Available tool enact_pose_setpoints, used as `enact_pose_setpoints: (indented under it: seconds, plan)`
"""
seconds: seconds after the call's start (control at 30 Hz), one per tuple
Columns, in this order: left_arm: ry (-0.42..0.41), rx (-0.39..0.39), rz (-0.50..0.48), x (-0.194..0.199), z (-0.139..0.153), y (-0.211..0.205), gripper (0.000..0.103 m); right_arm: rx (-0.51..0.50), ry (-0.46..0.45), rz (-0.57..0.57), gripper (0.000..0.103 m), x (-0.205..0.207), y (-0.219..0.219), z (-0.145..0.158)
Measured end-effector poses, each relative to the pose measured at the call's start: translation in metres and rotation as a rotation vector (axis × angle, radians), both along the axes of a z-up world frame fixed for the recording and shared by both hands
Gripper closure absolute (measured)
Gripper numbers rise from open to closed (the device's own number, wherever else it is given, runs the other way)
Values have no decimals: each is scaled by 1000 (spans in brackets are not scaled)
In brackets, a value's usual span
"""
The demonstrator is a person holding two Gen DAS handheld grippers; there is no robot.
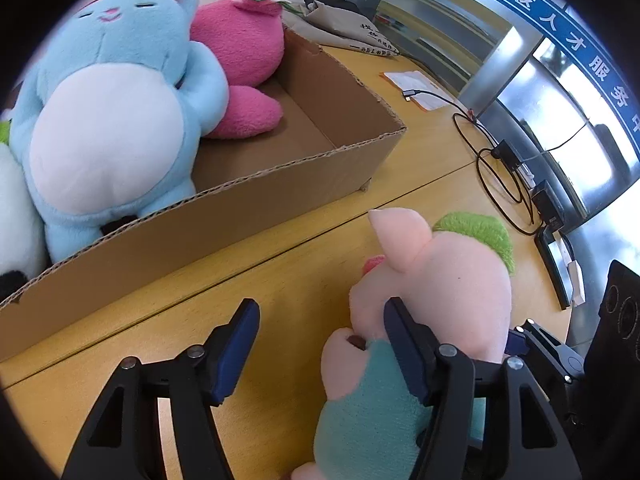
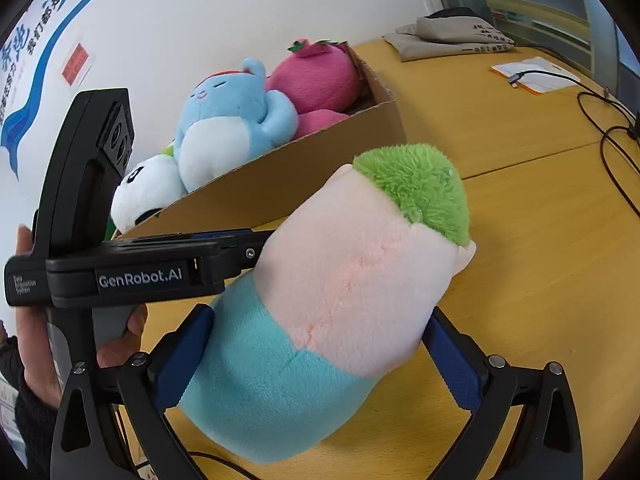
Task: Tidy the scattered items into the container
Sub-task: 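Close both grippers on the pink-and-teal plush and lift it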
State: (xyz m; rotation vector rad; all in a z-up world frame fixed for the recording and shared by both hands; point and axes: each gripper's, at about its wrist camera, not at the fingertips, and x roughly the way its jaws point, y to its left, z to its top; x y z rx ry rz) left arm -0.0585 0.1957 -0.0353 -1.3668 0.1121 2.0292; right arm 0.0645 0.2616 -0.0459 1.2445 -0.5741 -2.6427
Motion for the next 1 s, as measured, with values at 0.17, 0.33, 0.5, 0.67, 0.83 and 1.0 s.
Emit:
enact_pose_setpoints:
  seconds: [0.17, 0.33, 0.5, 0.67, 0.83, 1.0]
  plan:
    - [9, 16, 15, 4, 9, -9, 40, 13, 28, 70, 4, 5, -3, 2]
    - [2, 78, 27, 6, 11, -18, 40, 30, 71, 140, 4, 7, -6, 1]
    - [-25, 242, -11, 7, 19, -34, 37, 37, 99, 196, 4, 9, -13, 2]
    - [-104, 295, -83, 9, 7, -27, 30, 10, 109, 268, 10, 7, -28, -2]
    - [-169, 333, -63, 3, -8, -29, 30, 19, 99, 277, 12, 2, -32, -4]
    - [-112, 315, -82, 17, 6, -28, 45, 25, 106, 270, 18, 3, -34, 0]
